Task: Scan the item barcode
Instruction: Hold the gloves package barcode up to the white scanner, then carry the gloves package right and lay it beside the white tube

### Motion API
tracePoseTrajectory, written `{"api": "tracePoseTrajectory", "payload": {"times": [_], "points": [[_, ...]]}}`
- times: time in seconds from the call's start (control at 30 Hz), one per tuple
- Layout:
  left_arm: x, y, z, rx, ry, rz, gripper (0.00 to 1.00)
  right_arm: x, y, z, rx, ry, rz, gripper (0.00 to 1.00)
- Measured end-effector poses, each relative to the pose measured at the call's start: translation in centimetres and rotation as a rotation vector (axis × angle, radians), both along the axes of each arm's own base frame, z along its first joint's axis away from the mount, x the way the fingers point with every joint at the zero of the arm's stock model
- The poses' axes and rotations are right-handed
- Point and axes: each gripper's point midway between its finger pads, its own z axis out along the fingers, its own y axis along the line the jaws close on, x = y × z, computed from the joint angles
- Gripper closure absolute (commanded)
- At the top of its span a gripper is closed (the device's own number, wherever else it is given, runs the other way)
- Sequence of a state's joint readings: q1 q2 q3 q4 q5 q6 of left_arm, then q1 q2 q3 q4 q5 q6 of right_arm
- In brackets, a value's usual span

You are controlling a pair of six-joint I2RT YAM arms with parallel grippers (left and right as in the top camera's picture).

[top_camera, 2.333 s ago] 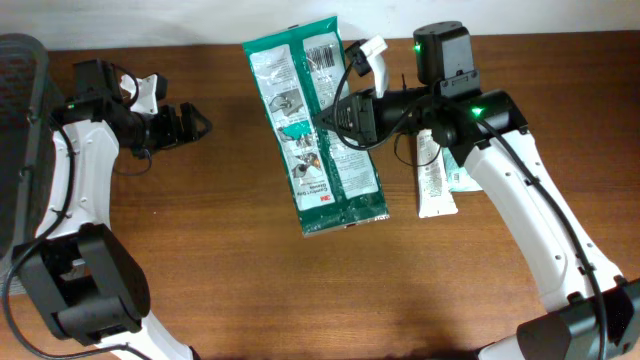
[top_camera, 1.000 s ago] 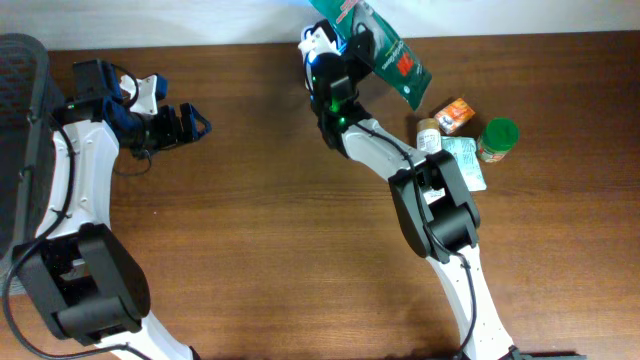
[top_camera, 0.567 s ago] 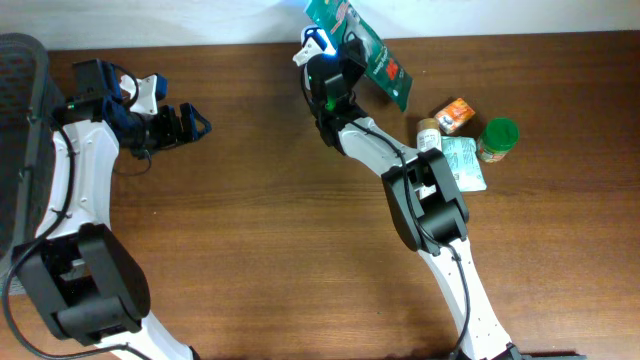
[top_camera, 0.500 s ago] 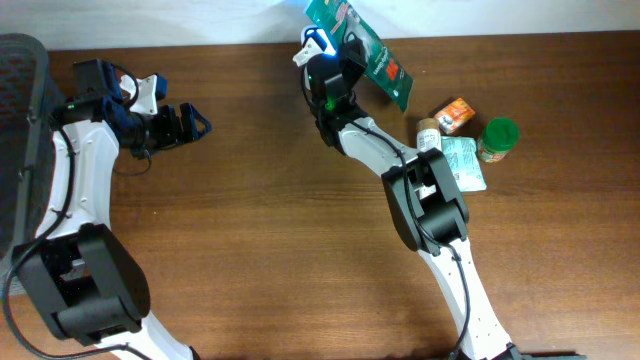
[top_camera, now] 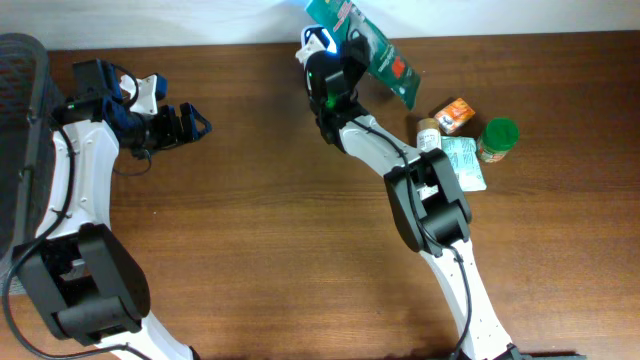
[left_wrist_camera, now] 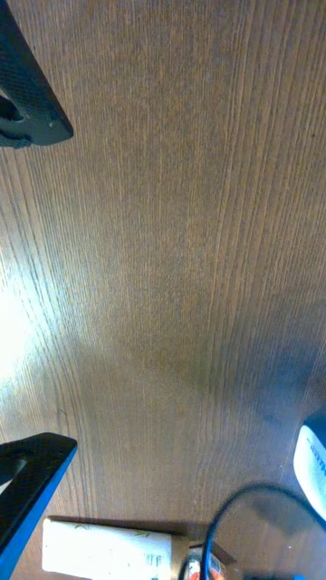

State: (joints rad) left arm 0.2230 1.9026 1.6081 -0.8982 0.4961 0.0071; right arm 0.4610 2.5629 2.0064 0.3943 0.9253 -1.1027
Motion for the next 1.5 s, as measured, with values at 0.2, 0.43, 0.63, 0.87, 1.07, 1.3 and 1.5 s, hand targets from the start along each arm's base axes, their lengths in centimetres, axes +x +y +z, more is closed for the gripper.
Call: {"api": "tracePoseTrajectory", "payload": {"times": [0.2,0.43,0.63,0.87,1.07,1.3,1.5], "points": [[0.0,0.0,0.0,0.0,0.0,0.0,0.01,-3.9,-1.2,16.2,0.11,-0.221,-0.06,0.96],[0.0,0.0,0.0,0.0,0.0,0.0,0.01,-11.8,0.6,19.3,0.14,0.006,-0.05,0.96],[0.0,0.0,0.0,-0.001,0.001,0.0,0.01,-18.5,1.3,15.5,0.606,0.288,0.046,0.96],[0.0,0.0,0.0,-0.001,0.001,0.0,0.01,-23.5,-7.7,12.6,1.036,0.577,-0.154,0.96],[0.0,0.0,0.0,-0.001,0.001,0.0,0.01,-24.4,-17.0,3.1,1.111,0.732,-0.417,0.96],[0.0,0.0,0.0,0.0,0.001,0.0,0.01,-23.7,-20.0,-2.7,1.088,0.865,-0.415,0.24],[0.0,0.0,0.0,0.0,0.001,0.0,0.01,-22.5,-19.8,1.2,1.13,0.795,-0.405,0.02]]}}
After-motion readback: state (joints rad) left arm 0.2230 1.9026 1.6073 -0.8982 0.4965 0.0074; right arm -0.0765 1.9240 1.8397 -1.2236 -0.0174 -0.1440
